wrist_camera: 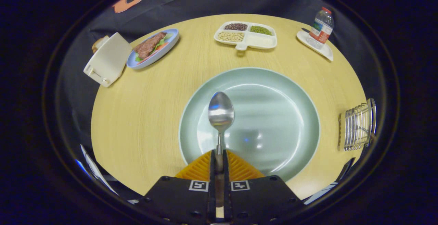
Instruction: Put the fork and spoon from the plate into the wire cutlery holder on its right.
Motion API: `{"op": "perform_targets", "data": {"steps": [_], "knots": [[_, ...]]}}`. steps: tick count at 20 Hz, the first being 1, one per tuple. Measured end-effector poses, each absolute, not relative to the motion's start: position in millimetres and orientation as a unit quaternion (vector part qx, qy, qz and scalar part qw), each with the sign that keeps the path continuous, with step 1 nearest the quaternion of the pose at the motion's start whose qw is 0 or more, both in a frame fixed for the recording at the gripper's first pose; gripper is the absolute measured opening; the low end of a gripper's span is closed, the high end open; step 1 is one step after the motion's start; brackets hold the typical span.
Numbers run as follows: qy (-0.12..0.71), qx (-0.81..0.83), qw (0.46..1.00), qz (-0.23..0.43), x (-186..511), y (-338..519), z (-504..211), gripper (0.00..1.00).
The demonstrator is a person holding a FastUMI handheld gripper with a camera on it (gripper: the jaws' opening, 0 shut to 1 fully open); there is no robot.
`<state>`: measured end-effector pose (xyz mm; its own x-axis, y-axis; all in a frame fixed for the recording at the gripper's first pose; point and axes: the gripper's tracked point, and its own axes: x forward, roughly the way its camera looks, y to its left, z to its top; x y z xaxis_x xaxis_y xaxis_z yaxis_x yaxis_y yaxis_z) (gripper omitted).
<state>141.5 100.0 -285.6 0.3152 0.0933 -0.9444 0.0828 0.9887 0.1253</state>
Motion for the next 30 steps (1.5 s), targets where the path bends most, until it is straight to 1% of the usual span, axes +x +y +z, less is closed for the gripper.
{"op": "perform_targets", "data": {"steps": [1, 2, 5, 6, 13, 16, 22, 28, 30], "knots": [[0.583, 0.075, 0.809, 0.0, 143, 99, -288, 0.09], [0.582, 0.075, 0.81, 0.001, 142, 100, -284, 0.02], [0.574, 0.07, 0.816, 0.002, 141, 99, -279, 0.02], [0.57, 0.068, 0.819, 0.003, 141, 98, -278, 0.0], [0.542, 0.072, 0.837, 0.004, 129, 71, -234, 0.0], [0.533, 0.064, 0.844, 0.002, 119, 47, -215, 0.0], [0.507, 0.066, 0.859, -0.03, 99, -22, -180, 0.0], [0.49, 0.064, 0.867, -0.063, 75, -92, -159, 0.0], [0.491, 0.071, 0.865, -0.071, 69, -108, -162, 0.0]]}}
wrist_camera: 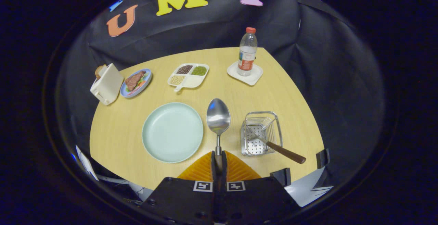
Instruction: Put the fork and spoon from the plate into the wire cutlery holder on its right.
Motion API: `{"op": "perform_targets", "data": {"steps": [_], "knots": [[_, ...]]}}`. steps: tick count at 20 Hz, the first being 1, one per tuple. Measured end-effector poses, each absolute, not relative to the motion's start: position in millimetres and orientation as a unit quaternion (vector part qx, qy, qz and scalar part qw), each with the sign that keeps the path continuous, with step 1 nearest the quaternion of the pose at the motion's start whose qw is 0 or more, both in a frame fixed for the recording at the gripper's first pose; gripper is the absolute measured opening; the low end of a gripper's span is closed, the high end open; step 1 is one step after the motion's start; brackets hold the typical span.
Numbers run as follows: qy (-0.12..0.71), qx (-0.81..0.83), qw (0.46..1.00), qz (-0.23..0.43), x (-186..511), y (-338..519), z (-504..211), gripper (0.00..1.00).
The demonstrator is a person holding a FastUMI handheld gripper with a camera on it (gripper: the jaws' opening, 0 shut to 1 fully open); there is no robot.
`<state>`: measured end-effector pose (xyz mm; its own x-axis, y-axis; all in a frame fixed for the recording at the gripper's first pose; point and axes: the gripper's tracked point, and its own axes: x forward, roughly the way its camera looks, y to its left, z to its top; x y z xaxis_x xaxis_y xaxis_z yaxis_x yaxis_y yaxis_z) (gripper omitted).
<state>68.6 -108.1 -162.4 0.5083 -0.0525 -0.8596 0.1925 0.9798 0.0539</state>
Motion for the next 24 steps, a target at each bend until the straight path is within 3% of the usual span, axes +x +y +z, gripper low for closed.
{"op": "perform_targets", "data": {"steps": [15, 21, 22, 24], "knots": [[0.489, 0.102, 0.859, -0.114, 50, -169, -174, 0.01], [0.45, 0.089, 0.881, -0.118, 57, -168, -158, 0.15], [0.446, 0.088, 0.883, -0.115, 57, -166, -155, 0.26], [0.437, 0.087, 0.888, -0.111, 60, -164, -150, 0.39]]}}
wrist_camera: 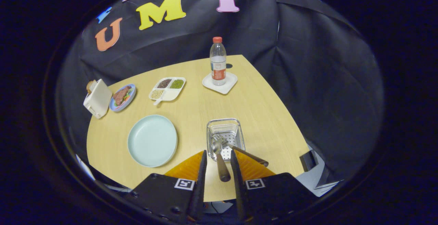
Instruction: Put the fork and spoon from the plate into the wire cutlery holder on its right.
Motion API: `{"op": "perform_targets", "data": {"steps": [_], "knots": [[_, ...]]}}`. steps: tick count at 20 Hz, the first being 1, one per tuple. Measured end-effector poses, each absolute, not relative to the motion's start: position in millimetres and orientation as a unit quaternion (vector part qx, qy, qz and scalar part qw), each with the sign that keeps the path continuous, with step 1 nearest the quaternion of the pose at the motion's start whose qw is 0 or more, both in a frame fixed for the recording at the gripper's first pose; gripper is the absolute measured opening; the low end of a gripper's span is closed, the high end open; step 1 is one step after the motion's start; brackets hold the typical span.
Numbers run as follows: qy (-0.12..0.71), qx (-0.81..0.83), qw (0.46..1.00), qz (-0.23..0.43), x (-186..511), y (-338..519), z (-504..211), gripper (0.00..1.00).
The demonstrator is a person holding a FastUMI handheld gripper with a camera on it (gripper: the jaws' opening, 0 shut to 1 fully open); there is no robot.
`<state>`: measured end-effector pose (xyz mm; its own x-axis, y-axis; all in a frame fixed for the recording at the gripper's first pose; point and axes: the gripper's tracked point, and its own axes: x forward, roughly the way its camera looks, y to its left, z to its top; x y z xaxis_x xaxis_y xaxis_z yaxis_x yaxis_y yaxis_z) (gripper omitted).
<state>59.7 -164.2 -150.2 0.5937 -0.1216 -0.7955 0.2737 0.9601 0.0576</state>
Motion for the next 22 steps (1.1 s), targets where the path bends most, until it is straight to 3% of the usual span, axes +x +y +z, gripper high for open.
{"op": "perform_targets", "data": {"steps": [5, 12, 22], "knots": [[0.396, 0.107, 0.906, -0.101, 67, -157, -130, 0.49], [0.291, 0.105, 0.948, -0.076, 71, -135, -76, 0.73], [0.152, 0.061, 0.986, -0.037, 58, -73, -24, 0.86]]}}
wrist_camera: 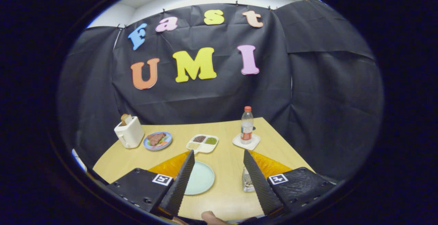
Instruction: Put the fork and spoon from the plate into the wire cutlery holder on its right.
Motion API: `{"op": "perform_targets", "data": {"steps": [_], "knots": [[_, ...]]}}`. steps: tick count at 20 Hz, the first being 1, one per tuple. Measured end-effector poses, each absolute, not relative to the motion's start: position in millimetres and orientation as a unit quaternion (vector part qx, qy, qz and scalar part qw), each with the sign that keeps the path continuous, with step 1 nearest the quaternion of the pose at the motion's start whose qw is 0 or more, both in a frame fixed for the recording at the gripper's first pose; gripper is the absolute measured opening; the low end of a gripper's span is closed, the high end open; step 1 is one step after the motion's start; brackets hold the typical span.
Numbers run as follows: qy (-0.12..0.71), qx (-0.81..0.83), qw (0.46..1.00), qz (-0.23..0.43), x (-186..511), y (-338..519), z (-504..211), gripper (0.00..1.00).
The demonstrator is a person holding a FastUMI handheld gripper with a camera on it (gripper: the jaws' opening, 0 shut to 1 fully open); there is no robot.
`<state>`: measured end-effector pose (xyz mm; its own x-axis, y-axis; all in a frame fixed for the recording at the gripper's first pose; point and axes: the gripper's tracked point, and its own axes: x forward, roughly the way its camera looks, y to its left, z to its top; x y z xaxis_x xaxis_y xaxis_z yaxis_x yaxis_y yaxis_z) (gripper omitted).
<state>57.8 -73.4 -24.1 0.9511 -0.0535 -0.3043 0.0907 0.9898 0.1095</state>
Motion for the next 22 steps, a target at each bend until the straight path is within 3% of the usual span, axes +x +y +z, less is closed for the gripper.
{"op": "perform_targets", "data": {"steps": [8, 17, 22], "knots": [[0.076, 0.061, 0.995, -0.007, 53, -42, -10, 0.96], [0.003, -0.02, 0.998, -0.057, 36, -29, -14, 0.96], [-0.007, -0.003, 0.999, -0.042, 31, -14, -14, 0.95]]}}
